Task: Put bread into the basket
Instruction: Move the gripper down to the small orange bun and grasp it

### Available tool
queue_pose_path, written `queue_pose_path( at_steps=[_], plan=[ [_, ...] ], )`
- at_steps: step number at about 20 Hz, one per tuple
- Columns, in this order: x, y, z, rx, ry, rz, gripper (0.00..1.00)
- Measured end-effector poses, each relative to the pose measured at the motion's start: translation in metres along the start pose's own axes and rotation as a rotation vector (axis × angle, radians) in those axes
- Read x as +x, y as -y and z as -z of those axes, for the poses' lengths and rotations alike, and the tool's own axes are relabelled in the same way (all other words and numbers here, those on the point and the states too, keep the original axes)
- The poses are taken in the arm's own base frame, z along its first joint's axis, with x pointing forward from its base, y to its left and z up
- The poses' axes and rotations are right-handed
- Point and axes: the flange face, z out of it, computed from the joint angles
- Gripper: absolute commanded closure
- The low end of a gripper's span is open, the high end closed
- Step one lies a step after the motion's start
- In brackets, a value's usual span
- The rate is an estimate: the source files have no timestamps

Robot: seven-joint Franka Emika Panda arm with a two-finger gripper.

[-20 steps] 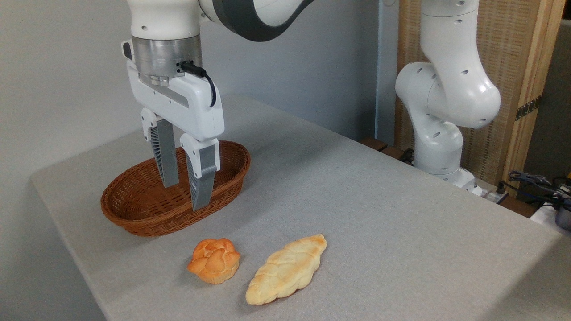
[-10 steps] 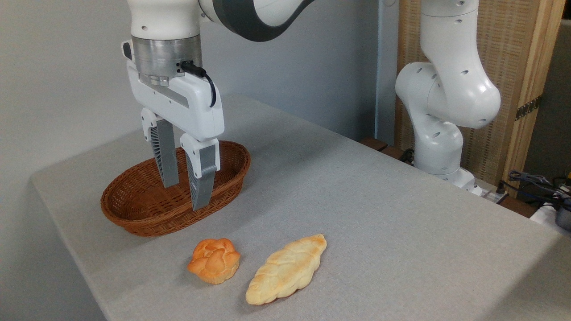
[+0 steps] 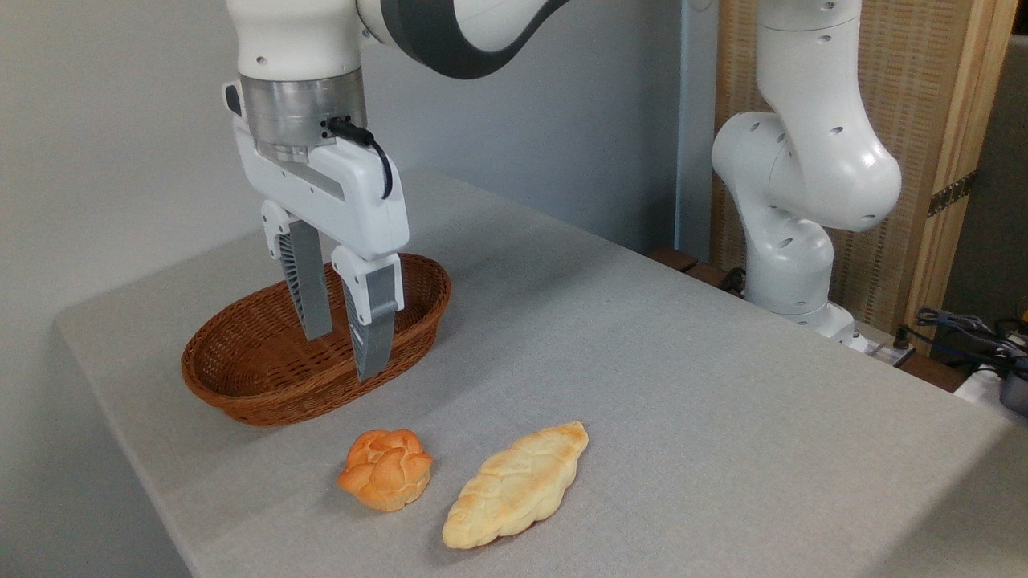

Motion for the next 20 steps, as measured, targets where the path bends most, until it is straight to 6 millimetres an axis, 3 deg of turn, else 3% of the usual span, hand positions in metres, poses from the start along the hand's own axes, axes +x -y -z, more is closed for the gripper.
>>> queue_pose_path(
  at_steps=[3,10,20],
  plan=[
    [0.001,0.001,-0.016,-0.016,0.023,0.000,0.00],
    [-0.001,0.003,-0.075,-0.081,0.103,-0.084,0.00],
    [0.007,0.012,-0.125,-0.093,0.121,-0.116,0.00]
  ],
)
